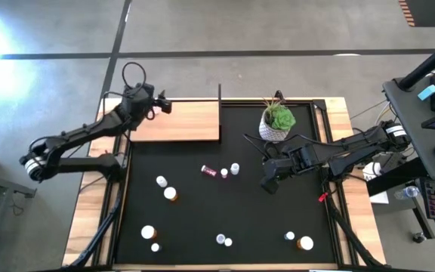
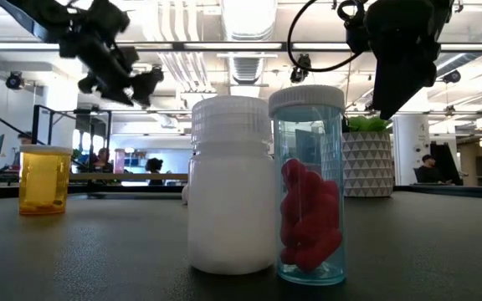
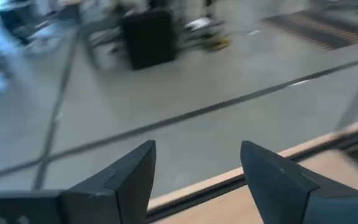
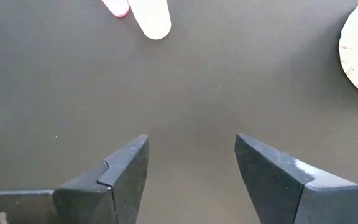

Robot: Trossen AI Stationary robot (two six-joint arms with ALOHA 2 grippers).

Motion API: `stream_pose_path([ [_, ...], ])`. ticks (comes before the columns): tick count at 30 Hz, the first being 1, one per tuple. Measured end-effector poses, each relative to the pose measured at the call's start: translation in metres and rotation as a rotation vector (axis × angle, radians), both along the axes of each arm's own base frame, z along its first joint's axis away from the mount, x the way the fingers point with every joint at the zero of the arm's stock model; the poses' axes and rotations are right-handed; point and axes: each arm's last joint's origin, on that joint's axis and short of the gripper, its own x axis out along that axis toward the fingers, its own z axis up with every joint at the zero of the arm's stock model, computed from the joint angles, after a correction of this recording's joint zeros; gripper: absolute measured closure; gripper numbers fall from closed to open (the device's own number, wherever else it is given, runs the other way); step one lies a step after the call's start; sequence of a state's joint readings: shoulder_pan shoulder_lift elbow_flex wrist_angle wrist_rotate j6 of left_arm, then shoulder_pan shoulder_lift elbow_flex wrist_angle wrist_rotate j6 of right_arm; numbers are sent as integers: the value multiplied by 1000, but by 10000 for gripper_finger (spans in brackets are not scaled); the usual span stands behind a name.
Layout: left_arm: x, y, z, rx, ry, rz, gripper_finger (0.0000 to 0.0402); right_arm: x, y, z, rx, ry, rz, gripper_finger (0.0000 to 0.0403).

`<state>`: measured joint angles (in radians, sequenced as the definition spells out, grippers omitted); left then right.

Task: Pick and place medicine bottles onto shelf by color
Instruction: Put the top orange pill bottle on the shelf

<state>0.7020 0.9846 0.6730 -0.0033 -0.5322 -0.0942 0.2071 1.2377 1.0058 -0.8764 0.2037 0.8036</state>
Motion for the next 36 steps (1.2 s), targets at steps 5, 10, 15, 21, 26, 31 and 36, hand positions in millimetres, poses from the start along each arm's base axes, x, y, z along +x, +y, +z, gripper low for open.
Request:
stream_pose_path([
  [5,10,-18,14,11,-54,-260,182,0,0,0,0,0,0,174],
  [10,25,-41,19,-18,-112,-578,182,0,0,0,0,-1,0,174],
  [15,39,-66,19,17,-61,-789,182,0,0,0,0,-2,0,174],
  [21,51,-96,17,70,10,-966,182,0,0,0,1,-3,0,174],
  [26,53,-119,11,3,32,-1036,182,0,0,0,0,-4,1,174],
  [31,53,-140,0,-170,33,-1016,182,0,0,0,1,-4,1,174],
  [36,48,-177,-7,-285,76,-1156,182,0,0,0,1,-5,0,174],
])
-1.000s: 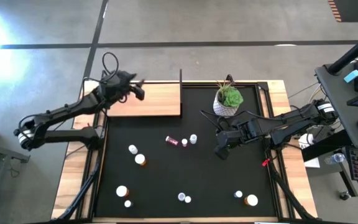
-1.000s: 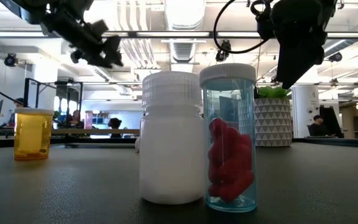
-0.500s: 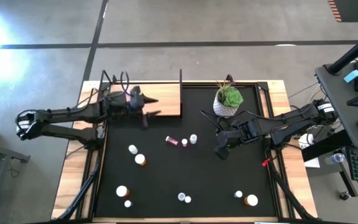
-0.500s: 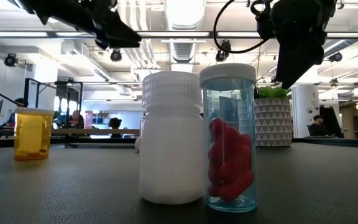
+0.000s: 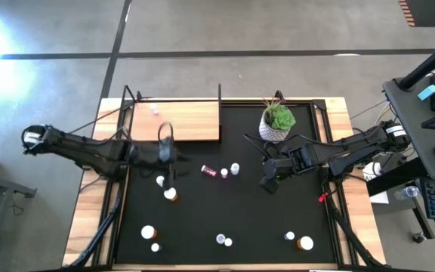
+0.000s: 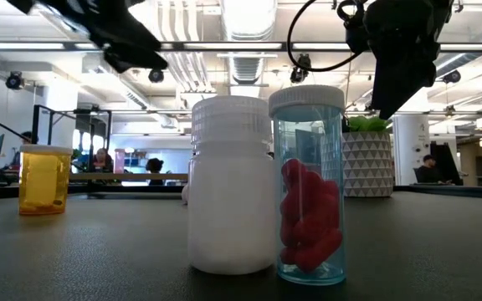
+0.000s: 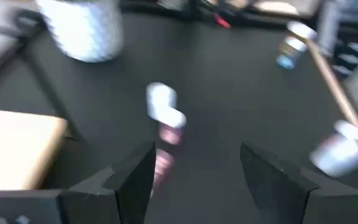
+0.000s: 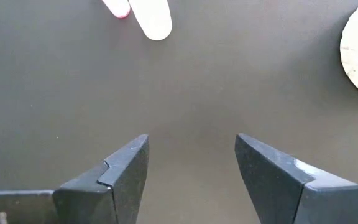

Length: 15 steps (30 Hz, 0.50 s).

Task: Pick and place medicine bottles onto shelf by color
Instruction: Put the top orange pill bottle on the shelf

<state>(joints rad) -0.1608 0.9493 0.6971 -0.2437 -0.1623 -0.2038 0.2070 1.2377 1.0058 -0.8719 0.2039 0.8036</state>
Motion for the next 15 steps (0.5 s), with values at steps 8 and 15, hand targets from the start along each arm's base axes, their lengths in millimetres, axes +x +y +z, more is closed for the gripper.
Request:
stream_pose_path([
  [8,-7,-53,-6,-89,171,-25,182,1,0,0,1,-6,1,174],
  [15,7,-72,-22,-75,455,106,182,2,1,1,5,-25,1,174],
])
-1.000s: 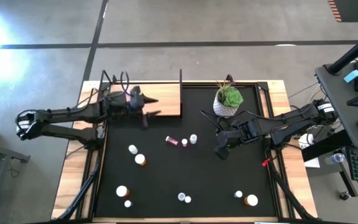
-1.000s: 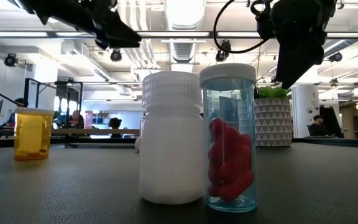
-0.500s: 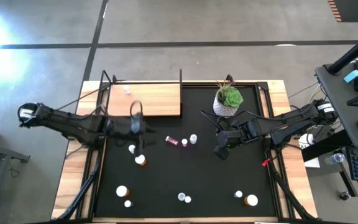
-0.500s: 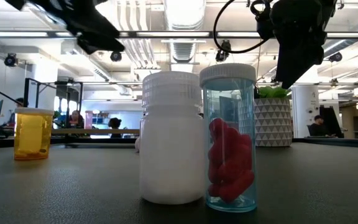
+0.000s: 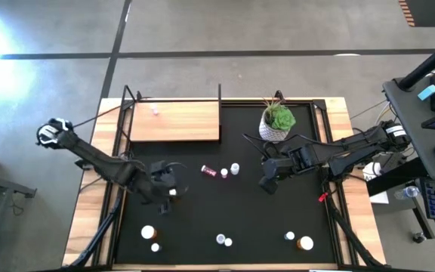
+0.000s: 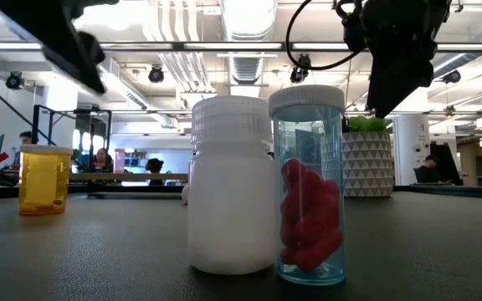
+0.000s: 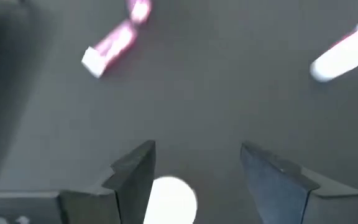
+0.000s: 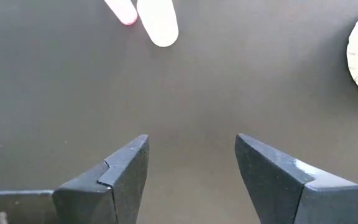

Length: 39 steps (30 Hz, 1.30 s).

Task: Pick and place medicine bottles onto shelf by color
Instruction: Put the top orange pill bottle on the shelf

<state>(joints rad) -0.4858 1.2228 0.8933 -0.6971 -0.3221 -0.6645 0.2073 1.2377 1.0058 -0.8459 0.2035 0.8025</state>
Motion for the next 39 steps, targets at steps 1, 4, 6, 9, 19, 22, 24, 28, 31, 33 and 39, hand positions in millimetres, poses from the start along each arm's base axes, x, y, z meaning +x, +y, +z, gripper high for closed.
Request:
stream_pose_path([
  [1,2,-1,-2,15,51,9,182,0,0,0,0,0,-1,174],
  [4,5,-3,-8,74,202,5,182,0,0,0,0,0,0,174],
  [6,7,-5,-10,87,258,-7,182,0,0,0,-1,0,0,174],
  [9,8,-7,-18,85,315,-17,182,0,0,0,0,0,-1,174],
  [19,6,-2,-25,91,336,27,182,0,0,0,1,-4,0,174],
  [22,6,1,-23,73,322,69,182,1,0,0,3,-13,-1,174],
  [24,6,2,-22,58,312,94,179,2,0,1,4,-18,0,174],
  [28,5,3,-20,47,304,109,156,2,0,1,4,-18,0,174],
  [31,5,3,-22,39,311,105,132,2,0,1,3,-18,0,174],
  [33,7,2,-24,25,303,101,118,2,0,1,4,-18,0,174],
  [39,10,1,-31,36,329,105,104,2,0,1,4,-20,0,174],
])
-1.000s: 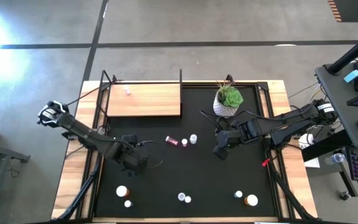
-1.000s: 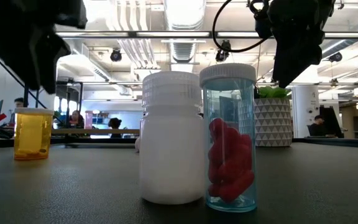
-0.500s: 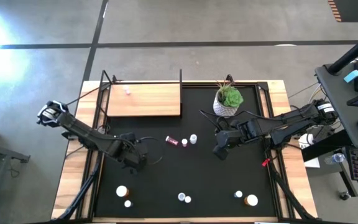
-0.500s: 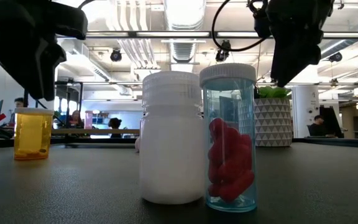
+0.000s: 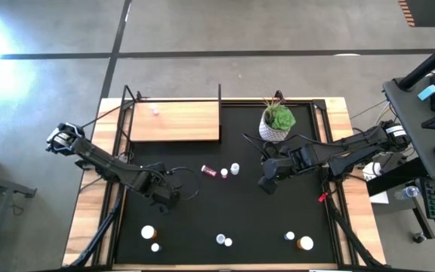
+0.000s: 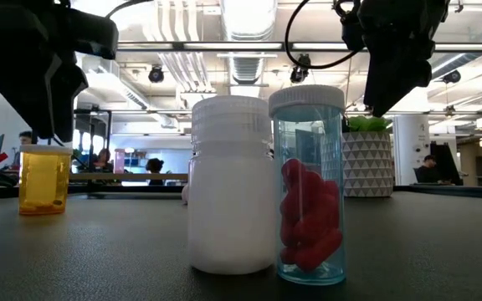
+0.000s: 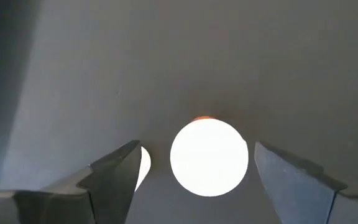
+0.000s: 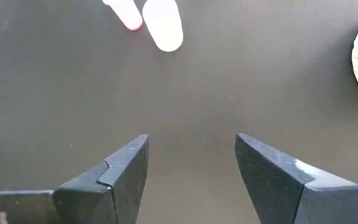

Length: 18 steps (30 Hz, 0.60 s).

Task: Pick and place medicine bottles onto shelf by color
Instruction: Put the top orange pill bottle on the shelf

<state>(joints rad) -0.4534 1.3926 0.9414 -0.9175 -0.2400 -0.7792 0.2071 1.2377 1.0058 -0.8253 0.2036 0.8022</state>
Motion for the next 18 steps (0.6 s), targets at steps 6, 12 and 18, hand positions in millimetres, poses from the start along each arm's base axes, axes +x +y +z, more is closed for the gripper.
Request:
stream_pose_path([
  [6,2,0,-14,21,53,2,104,0,0,0,0,-1,0,174],
  [12,8,-1,-24,33,77,7,104,0,0,0,0,-2,0,174],
  [18,10,-1,-31,41,114,-12,120,0,0,0,1,-5,0,174],
])
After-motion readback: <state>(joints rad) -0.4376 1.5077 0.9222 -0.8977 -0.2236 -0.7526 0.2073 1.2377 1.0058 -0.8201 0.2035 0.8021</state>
